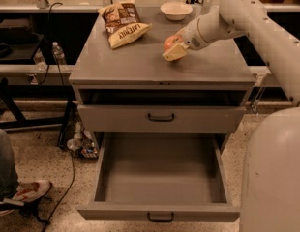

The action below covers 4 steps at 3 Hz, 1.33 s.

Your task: Pick apple from middle drawer and place on counter

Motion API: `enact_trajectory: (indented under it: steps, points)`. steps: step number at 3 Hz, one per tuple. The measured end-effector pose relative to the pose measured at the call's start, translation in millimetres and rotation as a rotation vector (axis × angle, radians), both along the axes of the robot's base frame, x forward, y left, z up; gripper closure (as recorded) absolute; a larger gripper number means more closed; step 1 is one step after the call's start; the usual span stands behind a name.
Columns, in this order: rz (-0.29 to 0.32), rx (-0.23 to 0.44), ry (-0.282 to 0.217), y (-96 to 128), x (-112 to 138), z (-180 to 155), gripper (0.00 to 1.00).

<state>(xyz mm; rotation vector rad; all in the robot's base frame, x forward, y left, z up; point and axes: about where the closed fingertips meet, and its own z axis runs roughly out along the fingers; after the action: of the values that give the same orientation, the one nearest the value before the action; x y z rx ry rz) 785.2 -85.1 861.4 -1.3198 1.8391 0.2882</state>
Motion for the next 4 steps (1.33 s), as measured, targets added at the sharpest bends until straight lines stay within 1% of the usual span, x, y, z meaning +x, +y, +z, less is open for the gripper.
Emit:
enact_trajectory:
  steps: [1,2,4]
  points:
    - [0.011,0.011,0.052,6.1,10.7,-13.6,0.74]
    - [0.015,0.015,0.068,8.0,14.1,-17.5,0.53]
    - [0.015,0.015,0.068,8.0,14.2,-14.5,0.06]
